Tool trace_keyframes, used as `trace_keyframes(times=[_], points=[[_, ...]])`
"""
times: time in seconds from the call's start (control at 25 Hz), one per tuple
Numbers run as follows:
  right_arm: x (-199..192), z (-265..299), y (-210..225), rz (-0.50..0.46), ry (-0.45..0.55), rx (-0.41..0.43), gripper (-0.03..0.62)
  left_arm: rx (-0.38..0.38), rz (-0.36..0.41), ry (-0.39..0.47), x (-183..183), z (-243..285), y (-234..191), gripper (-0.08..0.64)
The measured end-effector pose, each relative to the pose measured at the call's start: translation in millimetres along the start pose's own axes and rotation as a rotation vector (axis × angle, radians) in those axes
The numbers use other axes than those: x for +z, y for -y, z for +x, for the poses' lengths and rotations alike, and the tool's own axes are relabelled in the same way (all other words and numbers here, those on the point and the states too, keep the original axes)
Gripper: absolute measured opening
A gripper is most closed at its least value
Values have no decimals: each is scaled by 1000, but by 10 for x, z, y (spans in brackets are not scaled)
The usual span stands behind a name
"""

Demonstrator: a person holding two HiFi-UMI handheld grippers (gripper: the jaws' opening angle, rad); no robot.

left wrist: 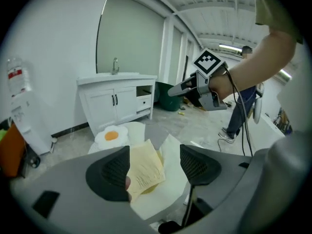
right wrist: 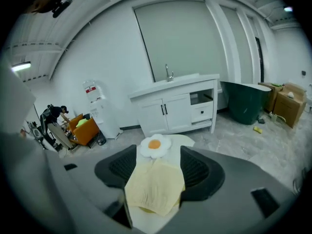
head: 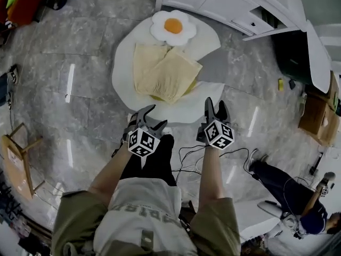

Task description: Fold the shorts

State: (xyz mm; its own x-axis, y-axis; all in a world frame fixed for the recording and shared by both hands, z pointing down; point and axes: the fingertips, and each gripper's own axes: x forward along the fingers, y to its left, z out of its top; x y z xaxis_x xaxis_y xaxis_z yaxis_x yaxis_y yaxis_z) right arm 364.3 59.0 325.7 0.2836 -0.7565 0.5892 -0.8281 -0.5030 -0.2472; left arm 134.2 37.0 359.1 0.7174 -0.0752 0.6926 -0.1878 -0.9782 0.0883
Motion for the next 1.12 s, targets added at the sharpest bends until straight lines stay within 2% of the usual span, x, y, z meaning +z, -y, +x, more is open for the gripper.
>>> trace_keyframes(times=[0.2,0.36,0.6,0.72,0.76,0.84,0.88,0.92,1.04,1.08,1.12], points=[[-493,800,423,-44,-82,53,281,60,-89,-66,-568,900,122,313],[-1015,1508,815,-62,-171,64,281,52,-125,-129,-1108,1609,268,321],[-1908,2528,1311,-40,-305,47,281,22,-143,-144,-1816,2659,422,327],[-2322,3041,1427,-60,-381,75,281,10,-108,-173,-2160,3139,369,332],[-2425,3195,1449,-67,-403,89,281,-3,-69,-208,-2268,3264,359,335],[-2575,3458,1497,-74,-437,107,282,-46,64,-299,-2448,3455,367,336],[-2649,3554,1524,-69,-450,108,282,-70,119,-321,-2490,3513,375,337],[-2732,3620,1558,-55,-464,106,282,-95,136,-318,-2492,3550,390,337],[-2938,3711,1687,4,-481,78,282,-151,21,-224,-2376,3625,469,337],[-2975,3746,1720,3,-479,68,282,-151,14,-210,-2366,3650,489,337],[-3005,3790,1735,-11,-478,61,282,-143,40,-221,-2409,3682,505,337]])
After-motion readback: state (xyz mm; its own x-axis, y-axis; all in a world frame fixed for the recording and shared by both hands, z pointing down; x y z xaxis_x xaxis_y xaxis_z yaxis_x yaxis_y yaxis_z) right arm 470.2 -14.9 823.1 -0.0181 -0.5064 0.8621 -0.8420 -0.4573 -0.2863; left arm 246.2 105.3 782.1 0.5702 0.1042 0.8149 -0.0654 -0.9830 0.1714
